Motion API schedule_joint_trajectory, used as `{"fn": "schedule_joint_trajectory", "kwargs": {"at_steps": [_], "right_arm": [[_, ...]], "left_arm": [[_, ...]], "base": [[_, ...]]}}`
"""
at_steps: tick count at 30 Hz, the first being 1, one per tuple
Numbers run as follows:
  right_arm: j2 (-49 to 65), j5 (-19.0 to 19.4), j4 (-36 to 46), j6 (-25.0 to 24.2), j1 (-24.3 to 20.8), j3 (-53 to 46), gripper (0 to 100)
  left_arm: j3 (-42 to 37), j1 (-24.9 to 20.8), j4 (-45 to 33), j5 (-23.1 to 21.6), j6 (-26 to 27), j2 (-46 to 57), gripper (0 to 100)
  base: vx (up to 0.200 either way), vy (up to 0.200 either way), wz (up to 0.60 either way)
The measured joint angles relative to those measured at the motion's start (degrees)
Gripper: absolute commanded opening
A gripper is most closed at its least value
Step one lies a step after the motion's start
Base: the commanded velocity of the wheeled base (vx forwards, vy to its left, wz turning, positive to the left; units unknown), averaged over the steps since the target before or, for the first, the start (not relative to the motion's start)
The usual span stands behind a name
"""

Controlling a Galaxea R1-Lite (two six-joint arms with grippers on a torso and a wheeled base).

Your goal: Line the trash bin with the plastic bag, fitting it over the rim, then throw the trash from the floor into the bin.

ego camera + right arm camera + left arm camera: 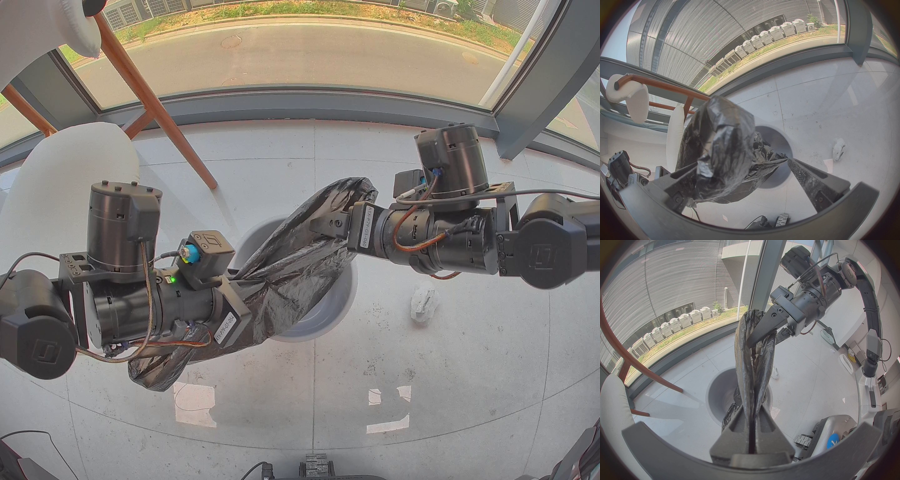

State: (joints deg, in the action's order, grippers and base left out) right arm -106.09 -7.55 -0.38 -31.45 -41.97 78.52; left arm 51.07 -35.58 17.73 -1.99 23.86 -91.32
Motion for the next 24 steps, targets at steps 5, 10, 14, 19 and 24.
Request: {"fn": "schedule_joint_trajectory", "kwargs": {"at_steps": [5,10,14,19,24], "right_arm": [[-0.5,-1.3,0.1,0.0,-0.8,0.1,0],[-1.0,-1.6,-0.1,0.8,-0.8,0.4,0],[-1.8,-1.5,-2.3,3.1,-0.2,0.8,0],[-3.0,-1.0,-5.7,7.6,1.0,0.9,0],[-4.9,-0.6,-7.9,10.5,2.9,0.7,0]], "left_arm": [[0.1,0.0,0.0,0.1,0.0,-0.2,0],[0.2,0.0,0.0,0.4,0.0,-0.7,0],[1.3,0.0,0.0,0.9,-0.2,-2.1,0],[3.2,0.0,1.1,3.2,-1.1,-4.2,0],[5.2,0.1,2.2,3.7,-2.8,-7.5,0]], "base": [[0.0,0.0,0.0],[0.0,0.0,0.0],[0.0,0.0,0.0],[0.0,0.0,0.0],[0.0,0.0,0.0]]}}
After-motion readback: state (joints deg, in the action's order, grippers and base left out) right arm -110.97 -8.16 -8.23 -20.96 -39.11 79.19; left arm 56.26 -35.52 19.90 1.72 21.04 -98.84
